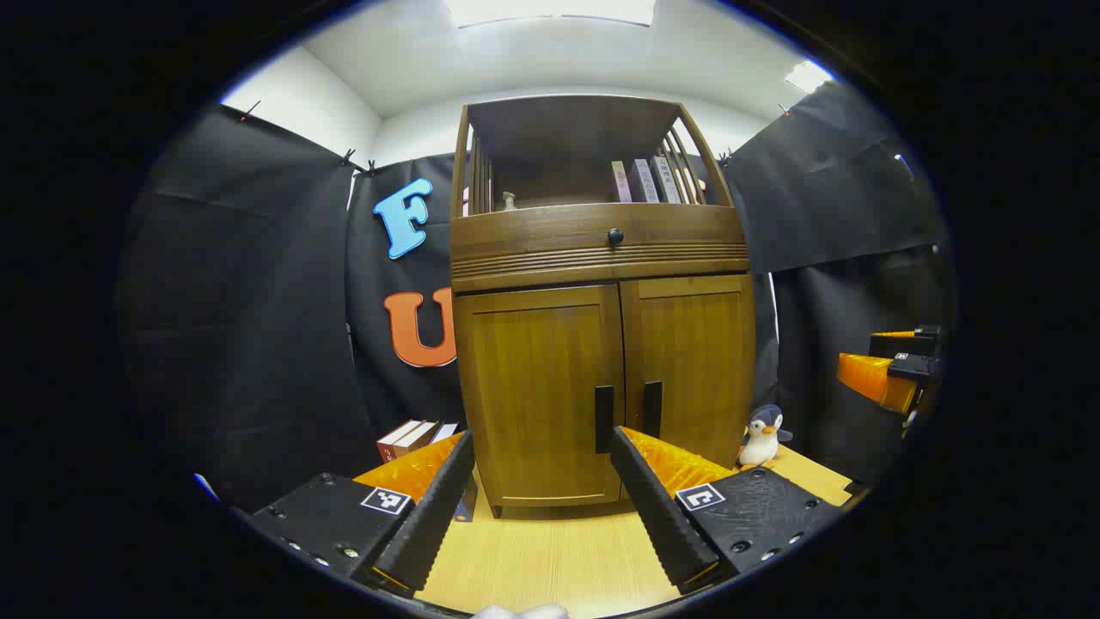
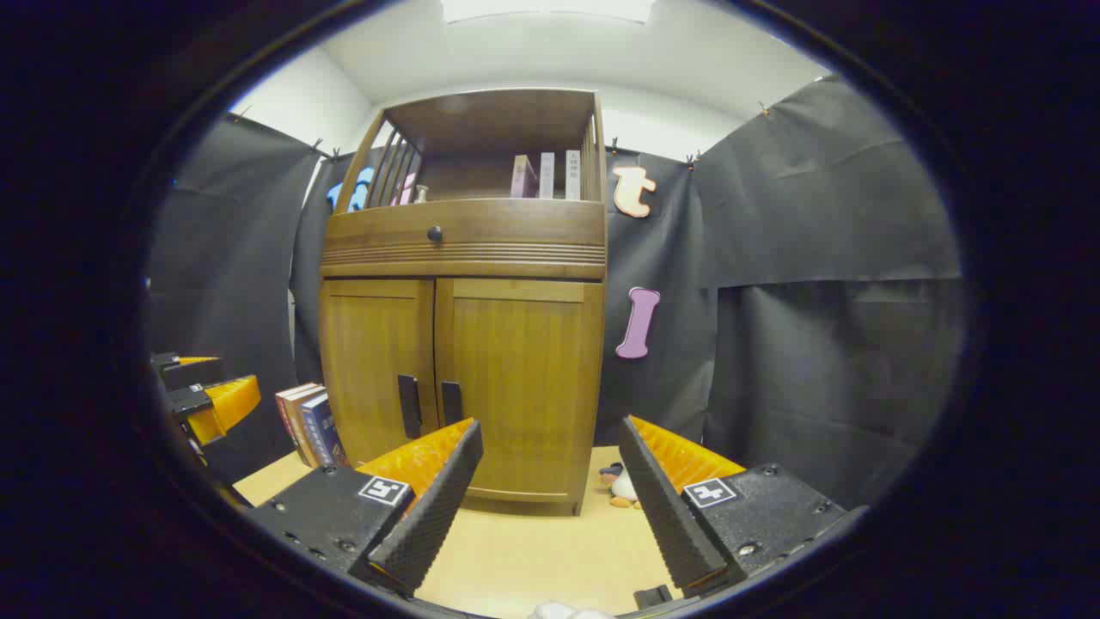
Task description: Open the right door of the double-door shoe cabinet with the right hand, and open the left door with the left hand.
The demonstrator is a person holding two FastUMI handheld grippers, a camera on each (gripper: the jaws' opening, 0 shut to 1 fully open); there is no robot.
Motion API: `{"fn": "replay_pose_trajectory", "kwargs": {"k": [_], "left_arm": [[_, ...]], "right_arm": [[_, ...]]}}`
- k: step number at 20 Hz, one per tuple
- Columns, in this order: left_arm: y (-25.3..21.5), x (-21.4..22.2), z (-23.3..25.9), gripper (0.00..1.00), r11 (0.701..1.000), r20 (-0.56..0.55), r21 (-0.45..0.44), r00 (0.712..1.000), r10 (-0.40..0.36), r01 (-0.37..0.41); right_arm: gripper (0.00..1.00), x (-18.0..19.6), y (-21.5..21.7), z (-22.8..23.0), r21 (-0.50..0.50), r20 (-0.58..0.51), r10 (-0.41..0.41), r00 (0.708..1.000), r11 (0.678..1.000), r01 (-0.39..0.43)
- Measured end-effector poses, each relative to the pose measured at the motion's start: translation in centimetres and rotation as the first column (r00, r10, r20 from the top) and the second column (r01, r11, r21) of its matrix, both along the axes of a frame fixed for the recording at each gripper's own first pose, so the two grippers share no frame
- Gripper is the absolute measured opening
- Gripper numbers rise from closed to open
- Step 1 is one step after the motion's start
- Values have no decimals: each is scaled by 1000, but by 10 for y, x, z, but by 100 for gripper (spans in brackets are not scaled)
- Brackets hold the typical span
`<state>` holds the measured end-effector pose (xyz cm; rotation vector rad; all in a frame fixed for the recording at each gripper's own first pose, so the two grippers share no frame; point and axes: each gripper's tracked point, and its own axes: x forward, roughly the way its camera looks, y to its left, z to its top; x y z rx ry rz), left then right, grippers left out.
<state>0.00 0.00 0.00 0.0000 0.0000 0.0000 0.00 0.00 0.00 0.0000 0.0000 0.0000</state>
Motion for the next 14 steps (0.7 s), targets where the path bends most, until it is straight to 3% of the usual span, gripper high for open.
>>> {"fn": "replay_pose_trajectory", "kwargs": {"k": [14], "left_arm": [[23, -16, 11, 96, 1000, 23, 2, 999, 28, -28]], "right_arm": [[100, -10, 12, 3, 12, 0, 20, 1000, 1000, -20]]}}
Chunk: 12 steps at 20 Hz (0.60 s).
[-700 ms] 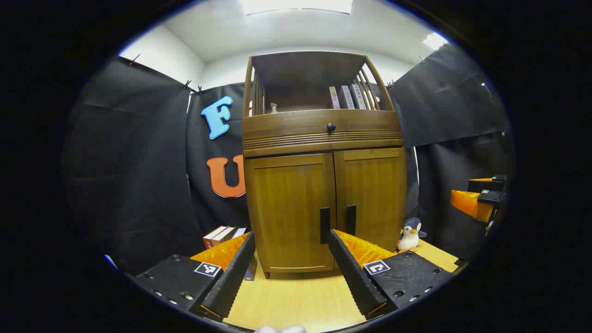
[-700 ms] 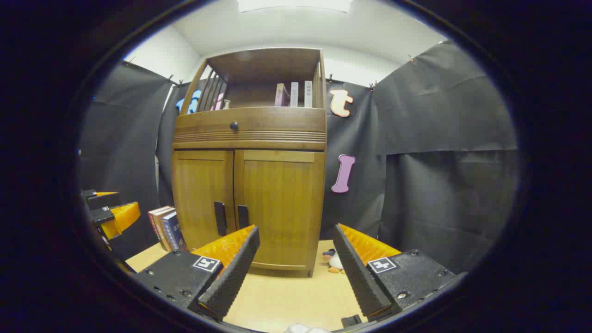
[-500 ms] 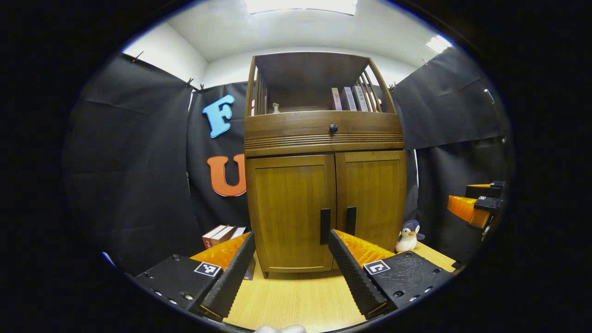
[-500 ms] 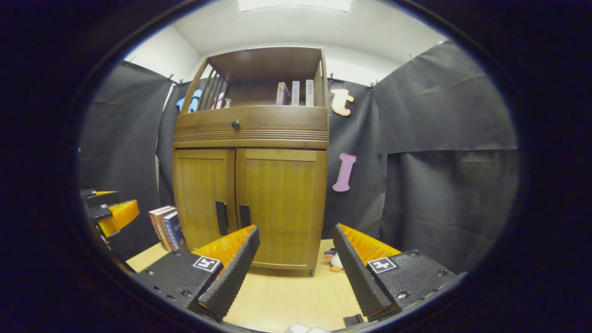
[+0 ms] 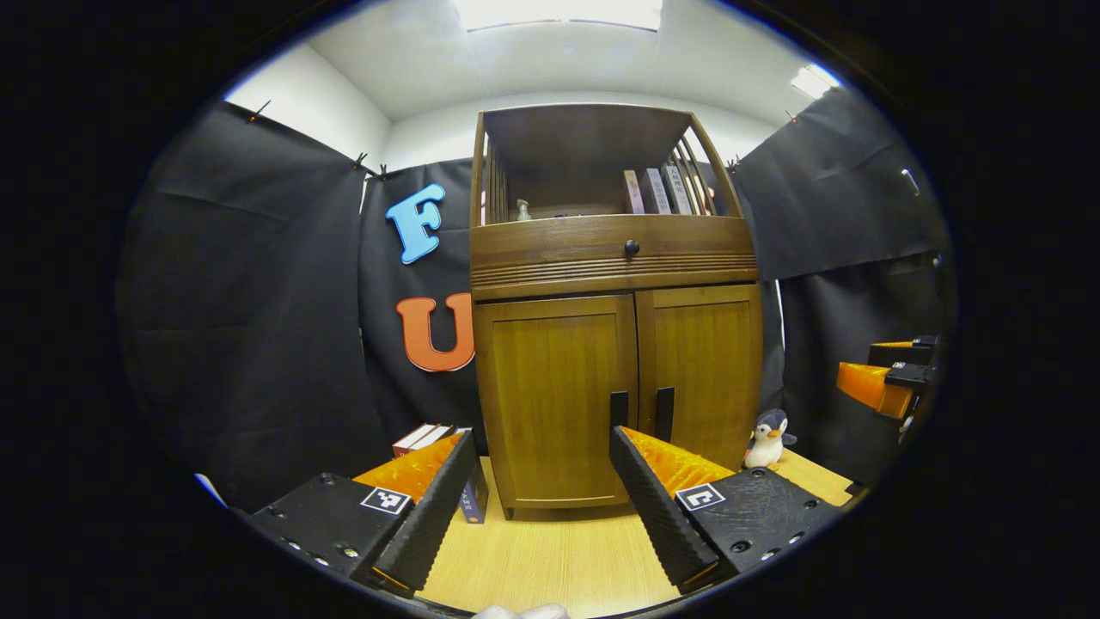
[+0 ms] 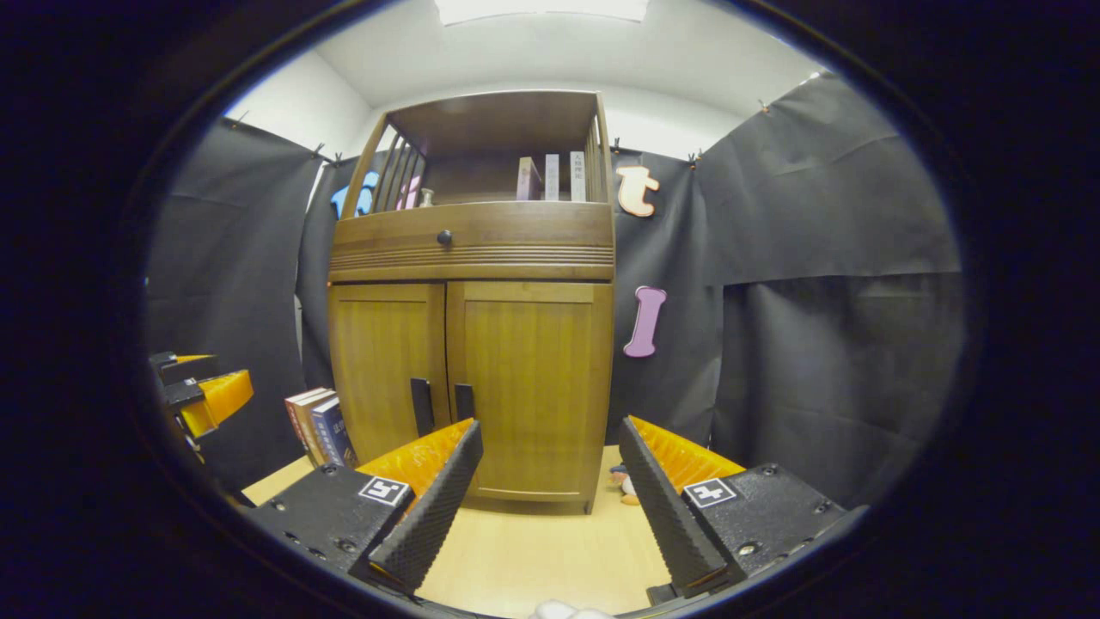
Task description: Open the right door of the double-door shoe cabinet with the right hand, and open the left door with the left hand.
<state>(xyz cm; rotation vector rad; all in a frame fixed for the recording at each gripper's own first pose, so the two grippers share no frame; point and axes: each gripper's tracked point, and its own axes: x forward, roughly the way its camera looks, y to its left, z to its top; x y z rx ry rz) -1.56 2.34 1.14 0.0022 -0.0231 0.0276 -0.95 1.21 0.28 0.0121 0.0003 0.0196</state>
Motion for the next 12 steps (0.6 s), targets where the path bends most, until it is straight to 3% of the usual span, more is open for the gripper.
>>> {"fn": "replay_pose_trajectory", "kwargs": {"k": [6, 12], "left_arm": [[-8, -17, -2, 96, 999, -16, -6, 999, -36, 36], [-8, -25, 0, 96, 1000, -33, -1, 999, -4, 4]], "right_arm": [[100, 16, -3, -31, -12, -70, -4, 998, 1000, 3], [100, 76, 7, -61, 28, -126, 30, 992, 999, -27]]}}
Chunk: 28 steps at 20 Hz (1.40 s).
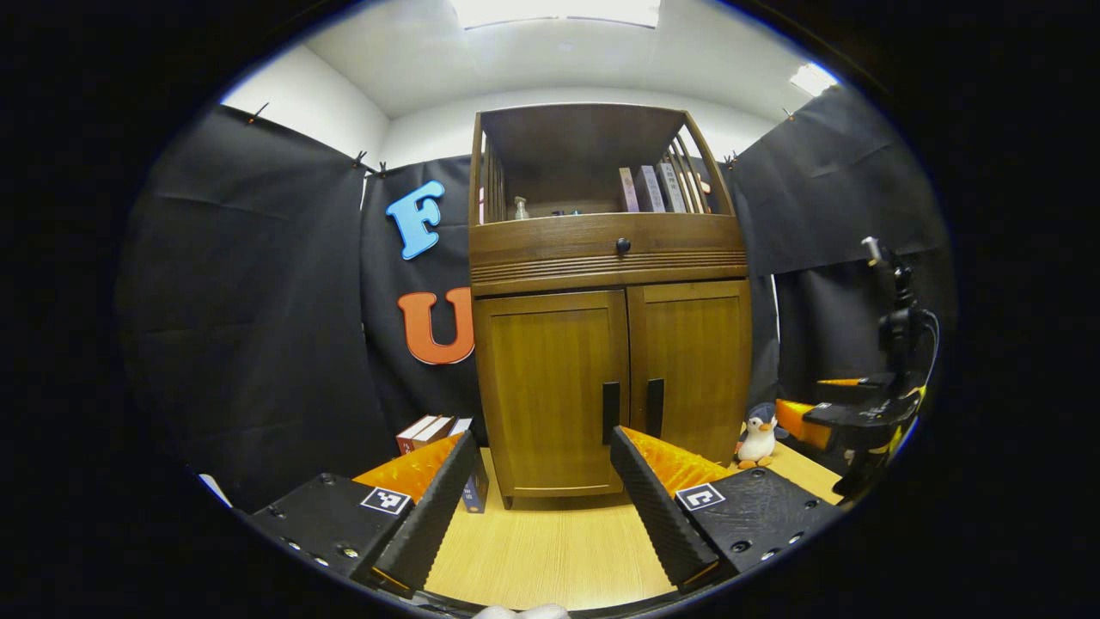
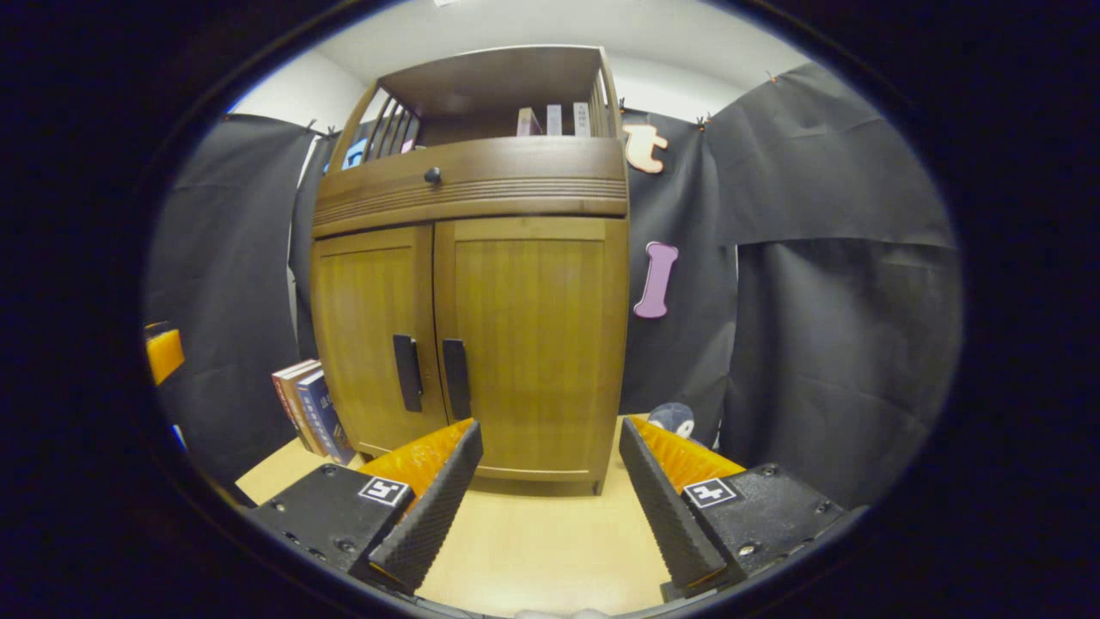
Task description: Open the right door of the double-door shoe cabinet with the right hand, and open the left door with the left hand.
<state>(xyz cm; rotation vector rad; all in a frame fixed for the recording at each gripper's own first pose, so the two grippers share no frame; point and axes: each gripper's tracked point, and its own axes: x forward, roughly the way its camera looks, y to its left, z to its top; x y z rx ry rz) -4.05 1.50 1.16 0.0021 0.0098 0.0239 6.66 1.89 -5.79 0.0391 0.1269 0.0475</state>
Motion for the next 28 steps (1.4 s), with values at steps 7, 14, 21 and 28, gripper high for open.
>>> {"fn": "replay_pose_trajectory", "kwargs": {"k": [7, 14, 21, 28], "left_arm": [[10, 4, 1, 96, 997, -31, 15, 997, 73, -73], [25, 13, 0, 96, 987, -62, 26, 986, 157, -156], [41, 13, 1, 96, 975, -73, 6, 973, 220, -220], [54, 5, -6, 96, 969, -83, 14, 966, 245, -245]], "right_arm": [[100, 109, 48, -21, 9, -25, 65, 998, 998, -65], [95, 194, 112, -33, 25, -53, 147, 988, 989, -146], [78, 222, 147, -35, 22, -76, 187, 979, 982, -186], [38, 231, 148, -35, 19, -87, 135, 987, 991, -134]]}}
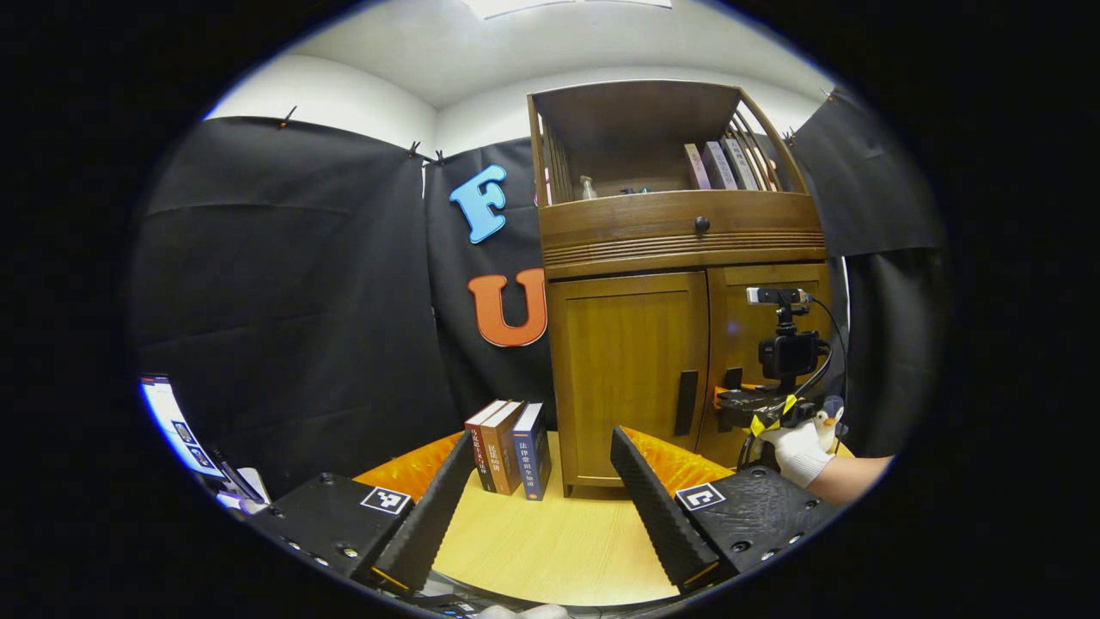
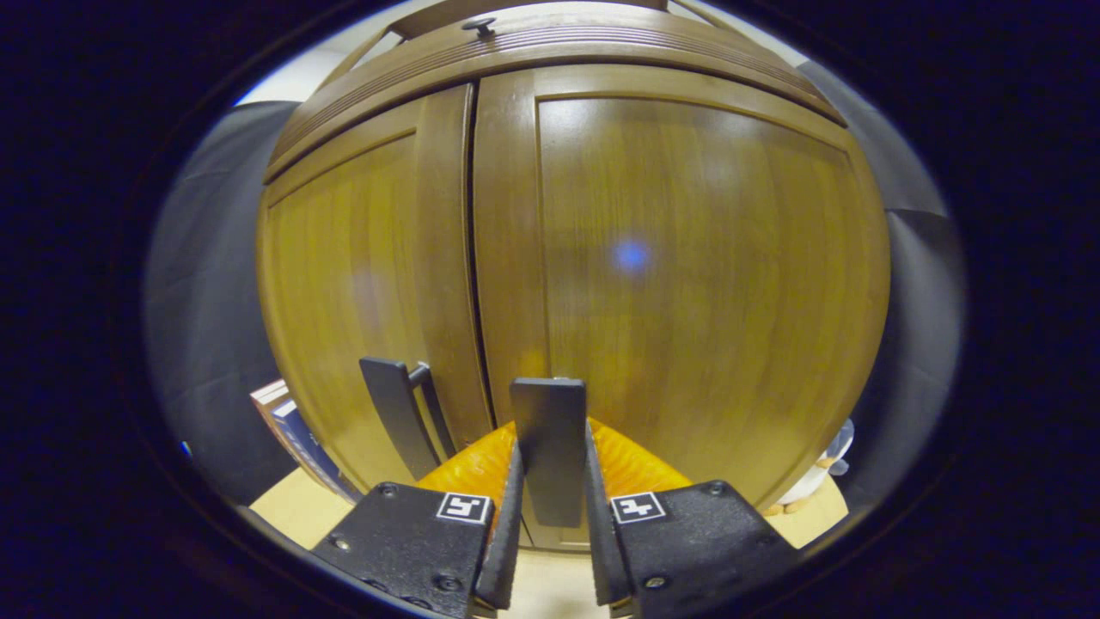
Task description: Open the right door of the double-door shoe cabinet with the right hand, and open the left door with the left hand.
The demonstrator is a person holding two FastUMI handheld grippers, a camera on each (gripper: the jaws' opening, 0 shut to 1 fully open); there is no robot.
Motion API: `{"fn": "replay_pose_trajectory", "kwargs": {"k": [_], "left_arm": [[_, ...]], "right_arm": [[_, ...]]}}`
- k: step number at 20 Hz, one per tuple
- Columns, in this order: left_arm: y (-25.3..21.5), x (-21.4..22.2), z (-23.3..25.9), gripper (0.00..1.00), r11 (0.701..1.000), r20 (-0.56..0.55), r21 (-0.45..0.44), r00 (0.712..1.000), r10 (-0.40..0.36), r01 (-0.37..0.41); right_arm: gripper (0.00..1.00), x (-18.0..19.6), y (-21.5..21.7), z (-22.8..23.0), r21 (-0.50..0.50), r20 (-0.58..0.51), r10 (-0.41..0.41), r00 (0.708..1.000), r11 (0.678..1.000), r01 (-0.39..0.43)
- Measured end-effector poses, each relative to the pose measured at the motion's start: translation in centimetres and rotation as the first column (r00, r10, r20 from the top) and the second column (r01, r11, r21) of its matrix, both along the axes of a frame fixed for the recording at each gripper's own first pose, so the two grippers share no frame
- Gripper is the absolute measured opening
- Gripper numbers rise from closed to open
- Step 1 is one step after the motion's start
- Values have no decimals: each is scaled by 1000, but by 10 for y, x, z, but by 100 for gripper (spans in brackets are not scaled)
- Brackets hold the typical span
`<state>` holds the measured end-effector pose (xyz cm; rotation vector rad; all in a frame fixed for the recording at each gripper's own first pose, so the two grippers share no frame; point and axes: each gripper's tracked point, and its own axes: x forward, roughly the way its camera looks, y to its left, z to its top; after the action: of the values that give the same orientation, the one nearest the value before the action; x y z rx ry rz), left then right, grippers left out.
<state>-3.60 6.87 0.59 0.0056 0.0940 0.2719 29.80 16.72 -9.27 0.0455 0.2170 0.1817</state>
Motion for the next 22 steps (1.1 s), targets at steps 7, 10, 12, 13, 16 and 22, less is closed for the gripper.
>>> {"fn": "replay_pose_trajectory", "kwargs": {"k": [7, 10, 12, 13, 16, 22], "left_arm": [[2, -9, 3, 96, 1000, 34, -25, 999, -17, 18], [4, -15, -3, 96, 999, 34, -22, 999, -25, 26], [4, -19, -9, 96, 999, 30, -21, 999, -36, 37], [6, -20, -11, 96, 999, 24, -19, 999, -39, 40], [6, -20, -16, 96, 997, 22, -36, 998, -63, 64], [-3, -19, -13, 96, 991, 45, -44, 991, -126, 128]], "right_arm": [[30, -16, -3, -1, -12, -33, 69, 997, 998, -69], [29, -36, -8, -1, -26, -34, 96, 995, 995, -97], [29, -53, -13, -1, -31, -34, 103, 994, 994, -104], [29, -59, -14, -2, -33, -36, 107, 994, 994, -108], [29, -84, -26, -1, -33, -39, 112, 993, 993, -113], [29, -131, -57, -4, -24, -50, 84, 995, 996, -85]]}}
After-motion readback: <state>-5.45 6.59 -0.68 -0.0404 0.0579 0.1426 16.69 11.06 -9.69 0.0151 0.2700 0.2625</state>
